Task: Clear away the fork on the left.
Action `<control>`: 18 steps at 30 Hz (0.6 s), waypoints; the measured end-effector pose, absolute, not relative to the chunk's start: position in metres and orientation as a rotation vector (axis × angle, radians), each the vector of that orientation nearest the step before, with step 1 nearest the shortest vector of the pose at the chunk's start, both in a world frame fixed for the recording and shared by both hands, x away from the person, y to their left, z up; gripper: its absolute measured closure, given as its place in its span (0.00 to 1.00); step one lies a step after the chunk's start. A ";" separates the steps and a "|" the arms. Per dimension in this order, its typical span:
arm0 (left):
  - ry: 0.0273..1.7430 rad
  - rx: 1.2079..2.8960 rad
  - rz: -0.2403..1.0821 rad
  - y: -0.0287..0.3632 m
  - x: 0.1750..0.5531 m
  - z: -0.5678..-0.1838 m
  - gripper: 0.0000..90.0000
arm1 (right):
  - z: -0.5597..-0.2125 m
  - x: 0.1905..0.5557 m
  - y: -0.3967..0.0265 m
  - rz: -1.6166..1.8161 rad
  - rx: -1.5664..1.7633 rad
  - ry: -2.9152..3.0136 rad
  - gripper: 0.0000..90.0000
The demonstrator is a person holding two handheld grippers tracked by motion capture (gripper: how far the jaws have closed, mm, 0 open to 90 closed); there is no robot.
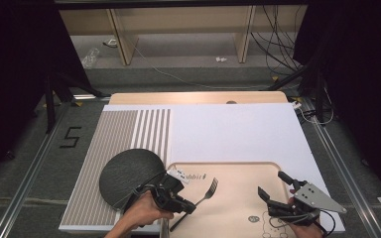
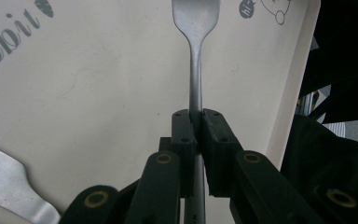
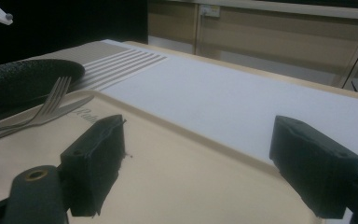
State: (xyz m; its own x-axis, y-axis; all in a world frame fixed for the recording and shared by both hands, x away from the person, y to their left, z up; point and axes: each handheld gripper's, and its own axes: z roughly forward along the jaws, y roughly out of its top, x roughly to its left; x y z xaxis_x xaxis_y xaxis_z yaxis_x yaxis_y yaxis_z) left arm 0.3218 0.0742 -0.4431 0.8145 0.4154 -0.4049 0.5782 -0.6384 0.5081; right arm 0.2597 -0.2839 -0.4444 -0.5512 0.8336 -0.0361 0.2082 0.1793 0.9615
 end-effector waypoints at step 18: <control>0.754 2.432 -0.352 0.059 0.315 -0.460 0.93 | -0.445 0.260 -0.283 1.390 0.974 1.885 0.21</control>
State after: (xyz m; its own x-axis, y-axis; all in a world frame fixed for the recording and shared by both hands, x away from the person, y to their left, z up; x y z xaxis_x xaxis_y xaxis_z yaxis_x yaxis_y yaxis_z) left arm 0.3148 0.0593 -0.4596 0.8069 0.4373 -0.3971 0.5852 -0.6828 0.4374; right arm 0.2599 -0.2835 -0.4447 -0.5540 0.8316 -0.0391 0.2085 0.1840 0.9606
